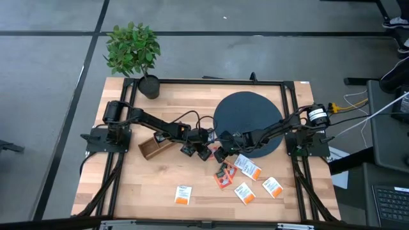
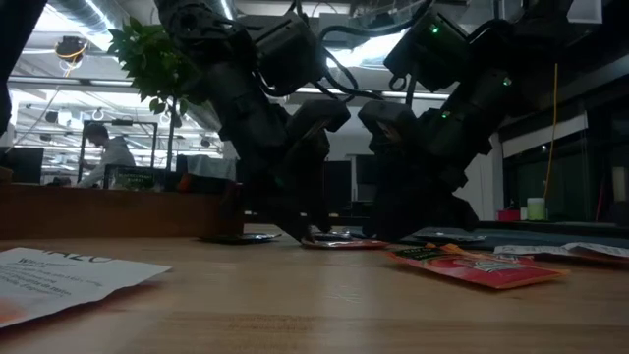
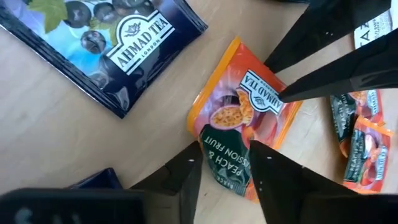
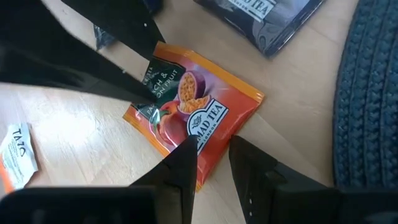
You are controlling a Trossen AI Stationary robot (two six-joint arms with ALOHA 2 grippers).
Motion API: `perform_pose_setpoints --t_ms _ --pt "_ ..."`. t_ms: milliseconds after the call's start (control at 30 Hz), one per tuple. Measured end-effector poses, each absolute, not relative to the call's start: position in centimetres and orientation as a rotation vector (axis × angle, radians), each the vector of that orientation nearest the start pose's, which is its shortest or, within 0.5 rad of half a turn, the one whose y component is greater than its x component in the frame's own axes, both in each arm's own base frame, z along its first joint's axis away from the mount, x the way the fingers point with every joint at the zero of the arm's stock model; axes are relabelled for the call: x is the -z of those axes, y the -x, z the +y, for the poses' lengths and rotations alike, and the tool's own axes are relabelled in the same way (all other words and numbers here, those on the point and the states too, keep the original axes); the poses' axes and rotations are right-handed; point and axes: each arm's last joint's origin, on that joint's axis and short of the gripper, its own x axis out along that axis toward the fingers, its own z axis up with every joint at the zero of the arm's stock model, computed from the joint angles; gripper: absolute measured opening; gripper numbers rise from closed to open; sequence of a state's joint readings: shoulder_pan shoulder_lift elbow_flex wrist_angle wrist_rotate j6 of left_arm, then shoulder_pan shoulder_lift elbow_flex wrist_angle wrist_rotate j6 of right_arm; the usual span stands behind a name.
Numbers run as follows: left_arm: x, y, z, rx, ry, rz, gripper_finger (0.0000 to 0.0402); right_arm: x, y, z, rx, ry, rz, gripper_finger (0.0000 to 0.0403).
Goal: Pick & Place Tea
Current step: Put the orange tea bag into the right section of the wooden organizer
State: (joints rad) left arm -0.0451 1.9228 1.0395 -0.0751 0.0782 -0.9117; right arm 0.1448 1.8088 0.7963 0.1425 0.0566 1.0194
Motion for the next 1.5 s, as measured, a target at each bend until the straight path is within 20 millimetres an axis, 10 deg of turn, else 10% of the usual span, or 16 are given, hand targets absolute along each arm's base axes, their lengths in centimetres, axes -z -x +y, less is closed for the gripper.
perform_pose_setpoints --t_ms 267,633,1500 --pt "-11.9 -36.7 -1.8 -0.339 0.833 0.95 0.0012 -11.0 -32.2 4.5 0.361 -0.865 0.826 0.0099" --pt "-12.6 -36.7 -1.9 -0.278 0.802 0.953 0.0002 -11.4 -32.2 4.6 0.314 -0.885 0.833 0.0099" --pt "-26.1 -30.7 -0.5 -0.266 0.432 1.166 0.0002 -17.3 -30.5 4.5 0.219 -0.89 0.761 0.0099"
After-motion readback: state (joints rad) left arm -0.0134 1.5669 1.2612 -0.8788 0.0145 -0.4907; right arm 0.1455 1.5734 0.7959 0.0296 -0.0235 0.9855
